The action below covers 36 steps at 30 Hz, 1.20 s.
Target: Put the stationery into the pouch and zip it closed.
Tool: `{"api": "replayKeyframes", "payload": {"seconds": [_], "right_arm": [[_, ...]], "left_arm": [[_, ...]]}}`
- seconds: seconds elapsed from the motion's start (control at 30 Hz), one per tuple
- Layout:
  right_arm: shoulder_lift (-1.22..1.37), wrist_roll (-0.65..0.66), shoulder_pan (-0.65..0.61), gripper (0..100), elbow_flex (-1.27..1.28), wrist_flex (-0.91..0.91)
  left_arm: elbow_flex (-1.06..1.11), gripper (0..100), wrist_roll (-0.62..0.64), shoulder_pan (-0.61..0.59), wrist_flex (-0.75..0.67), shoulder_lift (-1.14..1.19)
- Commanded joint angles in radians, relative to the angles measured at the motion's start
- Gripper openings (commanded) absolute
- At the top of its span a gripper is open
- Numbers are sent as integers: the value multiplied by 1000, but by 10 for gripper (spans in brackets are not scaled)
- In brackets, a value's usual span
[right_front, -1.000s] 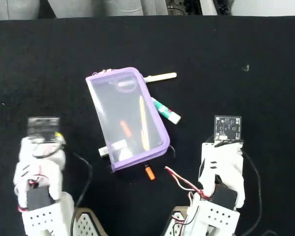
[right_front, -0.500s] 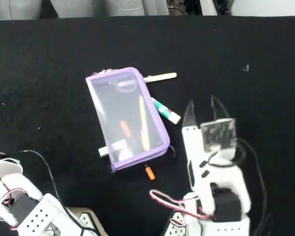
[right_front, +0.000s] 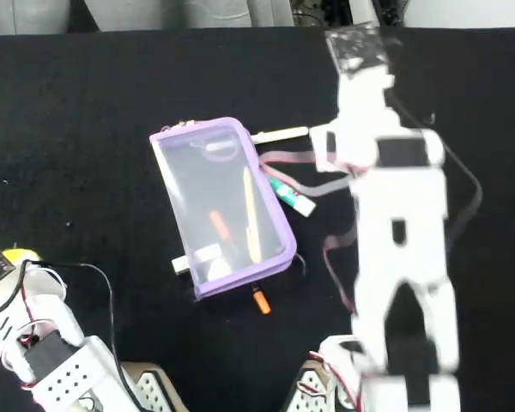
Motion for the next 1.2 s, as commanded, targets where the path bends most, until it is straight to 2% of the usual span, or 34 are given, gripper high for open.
{"api": "replayKeyframes", "payload": {"seconds": [0.0, 0.03, 0.13, 0.33, 0.43, 0.5, 0.7, 0.77, 0.87, 0.97, 1.17], "right_arm": [[268, 3, 8, 161, -137, 104], [303, 3, 9, 161, -137, 91], [409, 3, 8, 160, -119, 28], [605, 3, 2, 160, -71, -46], [625, 26, 0, 159, -51, -35], [601, 31, -25, 159, -22, -35], [496, 18, -221, 159, 139, -87], [469, -25, -293, 159, 197, -124], [433, -40, -379, 159, 255, -143], [386, -38, -445, 159, 283, -132], [254, 74, -661, 159, 380, -133]], "left_arm": [[-25, 196, -6, 64, 2, -5], [-24, 222, -6, 90, 9, -3], [-25, 213, -12, 173, 49, -3], [-21, 213, -12, 309, -8, -3], [-21, 213, -37, 412, 6, -3], [-19, 213, -63, 437, 2, -3], [-1, 210, -60, 444, -114, -3], [12, 210, -60, 446, -144, -3], [13, 209, -58, 446, -155, -3], [13, 209, -3, 440, -157, -3], [27, 209, 11, 437, -157, -3]]}}
